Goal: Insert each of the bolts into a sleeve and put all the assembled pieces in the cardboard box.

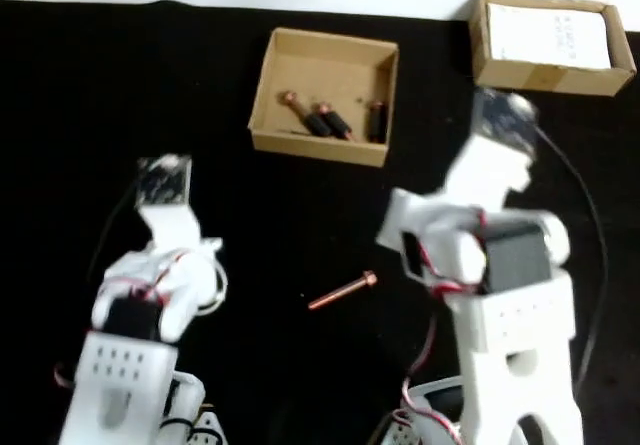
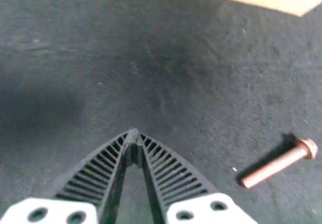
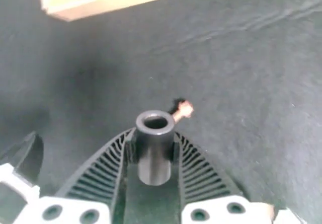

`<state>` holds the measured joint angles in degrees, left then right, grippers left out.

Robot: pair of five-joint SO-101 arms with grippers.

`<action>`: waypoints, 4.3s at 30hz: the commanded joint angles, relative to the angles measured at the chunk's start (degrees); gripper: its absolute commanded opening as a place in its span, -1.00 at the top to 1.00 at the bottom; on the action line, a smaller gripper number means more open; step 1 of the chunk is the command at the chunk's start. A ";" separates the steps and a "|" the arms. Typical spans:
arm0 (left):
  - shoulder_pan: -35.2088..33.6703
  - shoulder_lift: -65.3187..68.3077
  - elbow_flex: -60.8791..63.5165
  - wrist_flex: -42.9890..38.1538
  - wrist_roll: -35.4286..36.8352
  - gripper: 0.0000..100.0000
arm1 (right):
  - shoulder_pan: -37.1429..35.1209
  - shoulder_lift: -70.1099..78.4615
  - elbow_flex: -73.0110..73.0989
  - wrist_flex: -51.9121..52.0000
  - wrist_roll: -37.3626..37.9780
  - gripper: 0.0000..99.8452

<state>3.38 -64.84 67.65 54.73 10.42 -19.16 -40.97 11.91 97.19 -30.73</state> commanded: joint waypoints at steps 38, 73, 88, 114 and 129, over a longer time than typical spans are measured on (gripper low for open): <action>32.84 75.74 -56.84 11.25 -13.19 0.61 | 63.78 -64.04 82.51 -51.12 34.81 0.99; 32.84 77.58 -78.02 22.77 -7.30 0.98 | 54.02 -63.96 64.92 -29.05 25.14 0.99; 32.31 34.24 -77.41 38.07 -2.02 0.98 | 23.25 -63.96 45.23 -8.92 26.37 0.99; 32.84 14.29 -21.85 -37.10 0.62 0.98 | 0.75 -64.04 58.07 -31.60 21.45 0.99; 39.87 27.47 -38.20 -29.45 7.38 0.98 | 0.04 -64.04 63.96 -39.87 21.54 0.99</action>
<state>43.03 -37.23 32.22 25.10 17.54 -18.90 -104.62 76.00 58.68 -8.75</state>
